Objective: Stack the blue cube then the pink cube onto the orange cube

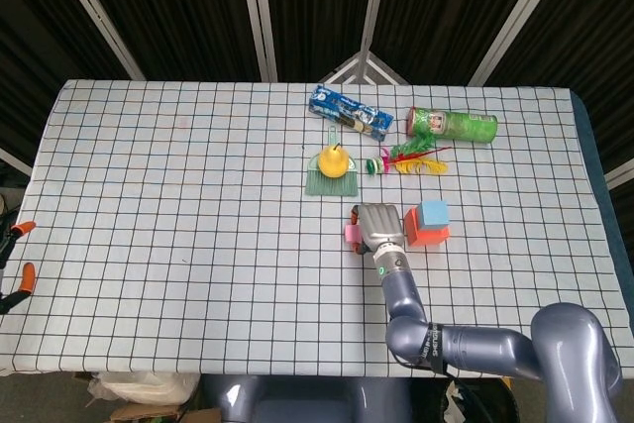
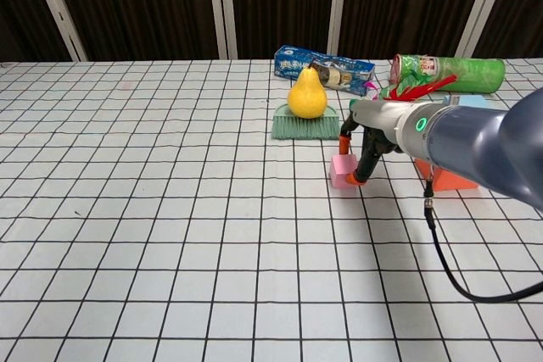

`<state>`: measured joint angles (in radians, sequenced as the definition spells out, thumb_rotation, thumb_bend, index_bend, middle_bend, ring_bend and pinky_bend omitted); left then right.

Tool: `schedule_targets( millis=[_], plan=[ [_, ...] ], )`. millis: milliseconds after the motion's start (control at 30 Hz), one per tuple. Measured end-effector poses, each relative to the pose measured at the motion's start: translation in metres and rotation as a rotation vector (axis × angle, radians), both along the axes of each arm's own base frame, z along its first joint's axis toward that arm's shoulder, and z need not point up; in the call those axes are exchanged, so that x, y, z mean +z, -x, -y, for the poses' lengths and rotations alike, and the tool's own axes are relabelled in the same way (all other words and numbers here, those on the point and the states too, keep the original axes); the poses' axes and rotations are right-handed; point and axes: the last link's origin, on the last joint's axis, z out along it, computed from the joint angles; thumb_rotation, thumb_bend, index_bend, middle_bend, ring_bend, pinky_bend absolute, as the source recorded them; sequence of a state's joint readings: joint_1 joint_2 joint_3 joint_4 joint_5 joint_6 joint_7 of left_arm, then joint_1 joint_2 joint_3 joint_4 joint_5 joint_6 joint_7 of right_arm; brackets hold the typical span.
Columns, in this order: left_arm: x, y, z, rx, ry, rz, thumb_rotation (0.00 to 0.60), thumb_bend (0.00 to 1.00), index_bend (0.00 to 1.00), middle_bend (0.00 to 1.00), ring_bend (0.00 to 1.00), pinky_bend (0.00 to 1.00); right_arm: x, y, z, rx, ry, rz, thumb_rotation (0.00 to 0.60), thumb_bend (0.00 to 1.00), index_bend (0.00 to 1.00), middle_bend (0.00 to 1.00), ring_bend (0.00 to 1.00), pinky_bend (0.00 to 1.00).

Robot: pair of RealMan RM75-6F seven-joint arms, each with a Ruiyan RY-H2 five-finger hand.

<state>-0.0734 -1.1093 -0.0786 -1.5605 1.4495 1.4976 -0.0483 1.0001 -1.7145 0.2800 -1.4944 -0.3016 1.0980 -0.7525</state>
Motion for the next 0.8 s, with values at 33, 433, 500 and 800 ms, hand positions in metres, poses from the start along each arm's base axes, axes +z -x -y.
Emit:
schedule_targets(
  millis=[33, 433, 500, 800],
  plan=[
    [0.0, 0.0, 0.0, 0.0, 0.0, 0.0, 0.6, 0.58, 0.19, 0.07, 0.0, 0.0, 0.0, 0.0, 0.0, -0.001, 0.001, 0.001, 0.6, 0.33, 0.46, 1.0, 1.0, 0.93],
    [-0.001, 0.0, -0.001, 0.001, 0.004, -0.001, 0.6, 0.58, 0.19, 0.07, 0.0, 0.0, 0.003, -0.002, 0.001, 0.002, 0.011, 0.01, 0.6, 0.41, 0.5, 1.0, 1.0, 0.93],
    [-0.001, 0.0, 0.0, 0.001, 0.004, -0.001, 0.6, 0.58, 0.19, 0.07, 0.0, 0.0, 0.004, -0.004, 0.0, 0.008, 0.013, 0.012, 0.6, 0.42, 0.5, 1.0, 1.0, 0.93],
    [0.003, 0.0, 0.001, -0.004, -0.001, 0.013, 0.6, 0.58, 0.19, 0.07, 0.0, 0.0, 0.016, -0.018, -0.008, 0.041, 0.034, 0.01, 0.6, 0.45, 0.51, 1.0, 1.0, 0.93]
  ],
)
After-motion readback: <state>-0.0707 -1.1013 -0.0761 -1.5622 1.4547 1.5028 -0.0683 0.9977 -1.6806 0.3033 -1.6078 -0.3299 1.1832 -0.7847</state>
